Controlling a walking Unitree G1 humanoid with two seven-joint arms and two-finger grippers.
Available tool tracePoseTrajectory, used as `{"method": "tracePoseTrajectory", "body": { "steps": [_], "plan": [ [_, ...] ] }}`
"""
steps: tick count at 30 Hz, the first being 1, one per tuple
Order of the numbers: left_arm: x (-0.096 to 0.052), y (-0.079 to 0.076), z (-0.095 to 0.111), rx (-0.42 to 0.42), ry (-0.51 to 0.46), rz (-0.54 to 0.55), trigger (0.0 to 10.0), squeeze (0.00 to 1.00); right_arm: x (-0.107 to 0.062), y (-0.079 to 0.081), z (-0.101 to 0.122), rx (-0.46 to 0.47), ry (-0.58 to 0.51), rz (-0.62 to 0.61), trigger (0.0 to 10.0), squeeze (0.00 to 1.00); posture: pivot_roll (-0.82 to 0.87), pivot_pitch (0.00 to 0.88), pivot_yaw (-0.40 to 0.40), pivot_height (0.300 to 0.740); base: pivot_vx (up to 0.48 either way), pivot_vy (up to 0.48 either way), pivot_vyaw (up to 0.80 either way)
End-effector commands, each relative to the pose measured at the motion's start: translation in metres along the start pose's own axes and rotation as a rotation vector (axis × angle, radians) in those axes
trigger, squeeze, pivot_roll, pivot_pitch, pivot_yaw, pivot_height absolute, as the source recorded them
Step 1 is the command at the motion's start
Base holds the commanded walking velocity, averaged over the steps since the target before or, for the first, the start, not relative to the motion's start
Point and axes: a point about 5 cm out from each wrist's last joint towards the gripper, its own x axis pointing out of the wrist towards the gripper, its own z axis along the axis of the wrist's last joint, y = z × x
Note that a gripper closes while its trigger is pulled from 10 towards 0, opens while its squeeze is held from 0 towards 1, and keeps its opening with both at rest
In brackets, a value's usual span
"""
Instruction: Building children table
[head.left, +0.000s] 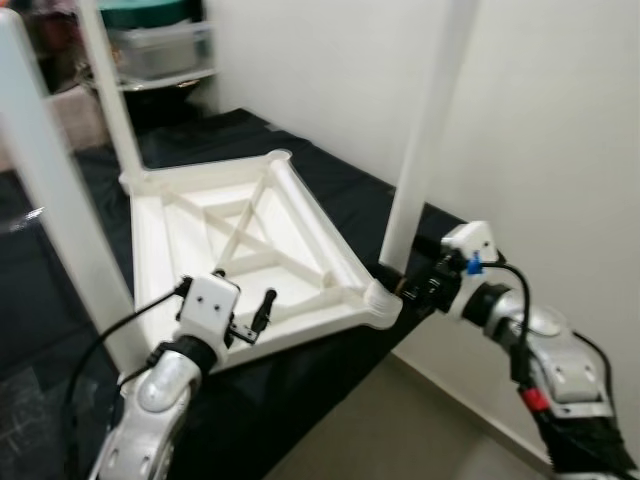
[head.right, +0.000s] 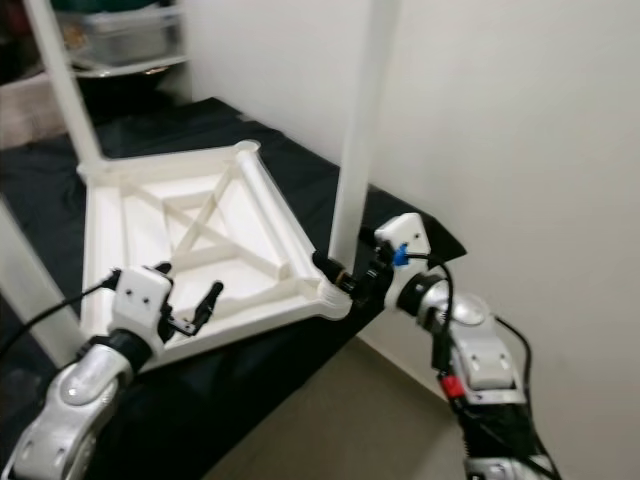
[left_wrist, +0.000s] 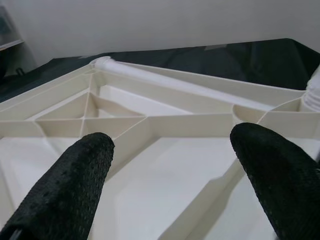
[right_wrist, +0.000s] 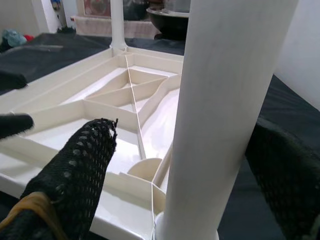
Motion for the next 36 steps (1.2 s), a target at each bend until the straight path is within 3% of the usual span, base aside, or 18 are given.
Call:
{"method": "tracePoseTrajectory", "body": {
  "steps": [1,7,17,19,20,24,27,31,36],
  "plan": [
    [0.0,-0.001,0.003,0.021,-0.006,-0.008,10.0,0.0,0.004,0.008,-0.001,0.013,-0.001,0.038,10.0,0.0,-0.07,0.0,-0.033,0.74,0.0,-0.469,0.0],
    [0.0,-0.002,0.002,0.02,-0.001,-0.011,10.0,0.0,0.006,0.009,-0.006,0.016,0.009,0.014,10.0,0.0,-0.07,0.0,-0.031,0.74,0.0,-0.472,0.0],
    [-0.001,0.001,0.003,0.014,-0.007,0.008,10.0,0.0,0.009,0.025,-0.017,0.018,0.045,0.028,10.0,0.0,-0.07,0.0,-0.03,0.74,0.0,0.0,0.0],
    [-0.002,0.001,0.003,0.016,-0.003,0.018,10.0,0.0,0.009,0.03,-0.018,0.02,0.044,0.055,10.0,0.0,-0.07,0.0,-0.03,0.74,0.0,0.0,0.79],
    [-0.003,0.002,0.003,0.027,0.007,0.037,10.0,0.0,0.008,0.041,-0.019,-0.008,0.049,0.133,10.0,0.0,-0.07,0.0,-0.029,0.74,0.0,0.0,0.79],
    [-0.005,0.004,0.003,0.041,0.013,0.056,10.0,0.0,0.007,0.045,-0.018,-0.013,0.041,0.174,10.0,0.0,-0.07,0.0,-0.027,0.74,0.0,0.0,0.79],
    [-0.006,0.004,0.003,0.048,0.017,0.064,10.0,0.0,0.005,0.045,-0.017,-0.007,0.035,0.189,10.0,0.0,-0.07,0.0,-0.027,0.74,0.0,0.0,0.79],
    [-0.01,-0.002,0.006,0.023,0.025,0.034,10.0,0.0,-0.01,0.037,-0.012,-0.02,0.052,0.289,10.0,0.0,-0.08,0.0,-0.027,0.74,0.0,0.0,0.79],
    [-0.013,-0.008,0.008,0.001,0.028,-0.007,10.0,0.0,-0.016,0.024,-0.011,-0.066,0.08,0.255,10.0,0.0,-0.07,0.0,-0.029,0.74,0.0,0.0,0.58]
  ]
}}
